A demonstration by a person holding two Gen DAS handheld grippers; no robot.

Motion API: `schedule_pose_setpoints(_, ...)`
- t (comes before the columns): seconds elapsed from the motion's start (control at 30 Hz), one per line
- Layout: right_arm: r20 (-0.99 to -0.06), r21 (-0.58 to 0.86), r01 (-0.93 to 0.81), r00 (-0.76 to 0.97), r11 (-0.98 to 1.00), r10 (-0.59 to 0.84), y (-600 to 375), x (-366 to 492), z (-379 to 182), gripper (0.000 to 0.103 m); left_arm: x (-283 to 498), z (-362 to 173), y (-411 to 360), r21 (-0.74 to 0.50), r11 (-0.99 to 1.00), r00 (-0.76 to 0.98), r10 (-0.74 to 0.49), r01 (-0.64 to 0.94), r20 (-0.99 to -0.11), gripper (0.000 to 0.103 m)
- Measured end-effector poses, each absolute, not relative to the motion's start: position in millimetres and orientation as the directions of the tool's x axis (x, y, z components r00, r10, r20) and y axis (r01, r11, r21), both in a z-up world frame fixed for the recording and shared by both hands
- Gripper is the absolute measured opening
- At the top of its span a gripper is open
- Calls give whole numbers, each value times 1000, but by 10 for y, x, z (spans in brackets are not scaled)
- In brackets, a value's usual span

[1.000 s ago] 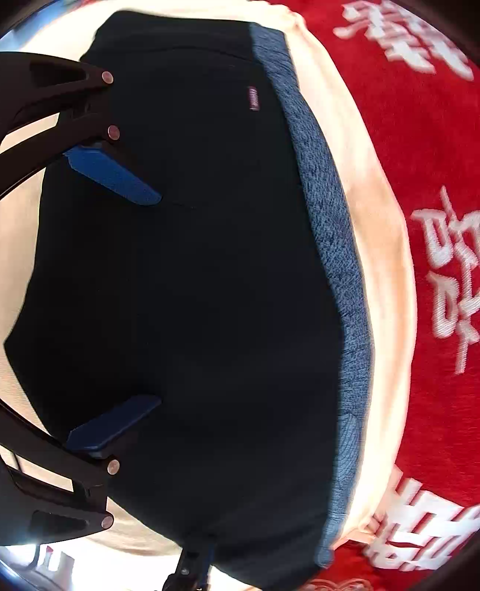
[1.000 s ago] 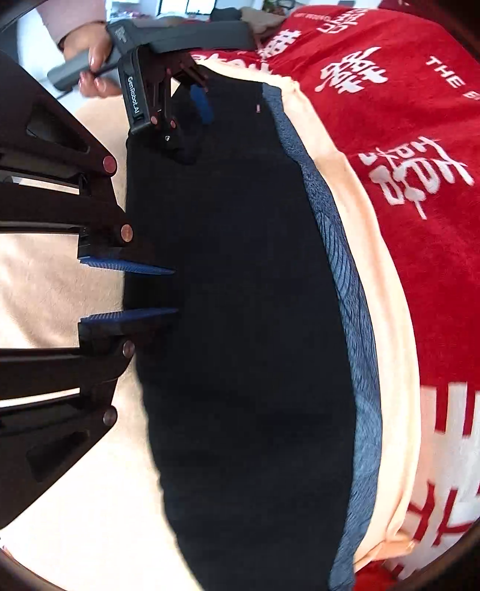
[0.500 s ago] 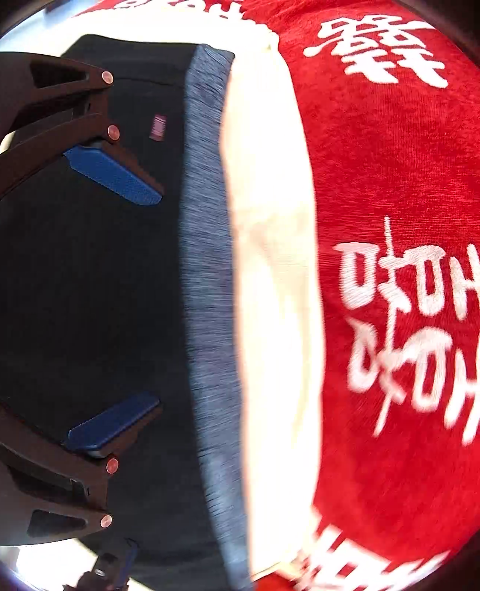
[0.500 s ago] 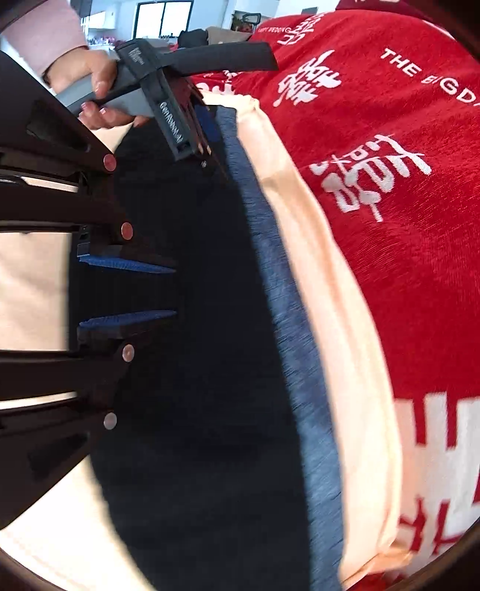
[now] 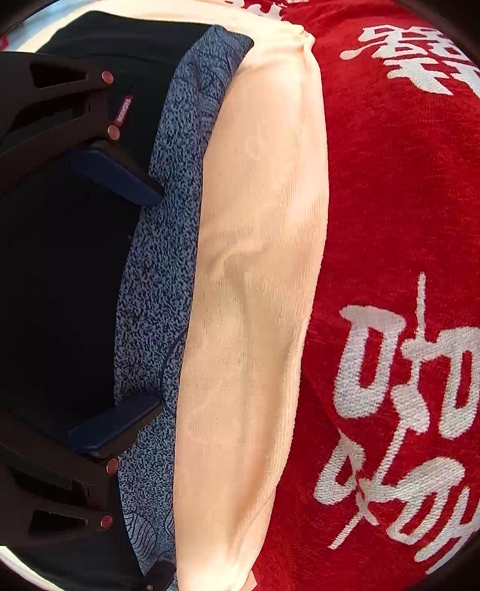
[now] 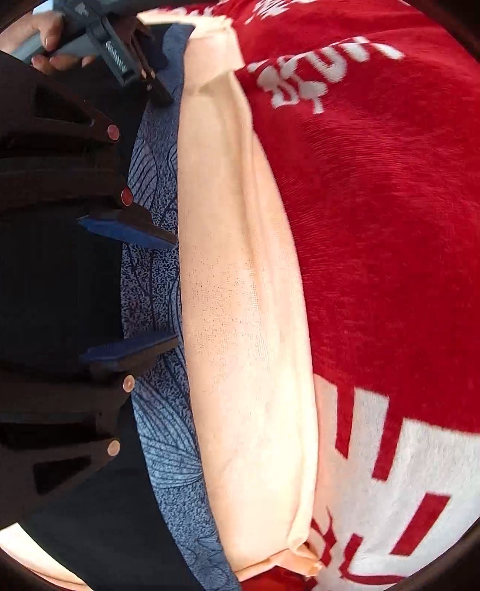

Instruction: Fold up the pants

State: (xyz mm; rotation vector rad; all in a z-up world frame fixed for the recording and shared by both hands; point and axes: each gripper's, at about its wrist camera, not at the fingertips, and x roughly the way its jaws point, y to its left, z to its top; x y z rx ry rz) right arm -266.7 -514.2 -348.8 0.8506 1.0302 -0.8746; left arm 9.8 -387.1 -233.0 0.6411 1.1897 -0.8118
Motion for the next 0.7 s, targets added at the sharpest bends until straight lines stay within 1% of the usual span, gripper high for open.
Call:
schedule_pose_setpoints(0.03,-943,179,897,274,404,-189,-5085,-2686,-3434,65,124,-2271,-3734,31,564,172,-199,825,-965,103)
schedule_pose_setpoints(0.07,-942,191,893,283,407,-178,-5018,-2698,-3400,70,110,-2207,-3655,43,553,184,-202,832,-962,103)
schedule_pose_setpoints(0.13,-941,220,882,304,417,-147,-4821,-2710,-3356,70,99,-2112,-3597,63,528,201,-209,847,-957,103)
schedule_pose_setpoints(0.27,-948,231,870,301,436,-99,-4382,-2702,-3376,71,169,-1990,-3357,110,509,234,-186,854,-954,103)
schedule_pose_setpoints(0.4,-958,206,865,273,457,-85,-4031,-2706,-3432,71,579,-1890,-3037,163,512,295,-189,843,-937,103)
schedule_pose_setpoints(0.5,-958,198,855,271,480,-88,-3933,-2676,-3419,71,929,-1754,-2887,185,515,340,-223,837,-914,103)
schedule_pose_setpoints(0.57,-958,205,853,276,481,-79,-3974,-2717,-3470,71,1191,-1672,-2663,126,534,307,-264,836,-914,103)
schedule_pose_setpoints(0.67,-958,213,853,279,477,-70,-4024,-2744,-3486,71,1710,-1574,-2490,-38,554,176,-328,832,-928,103)
schedule_pose_setpoints(0.7,-957,216,853,280,476,-68,-4028,-2744,-3489,71,1788,-1565,-2462,-72,556,144,-335,828,-931,103)
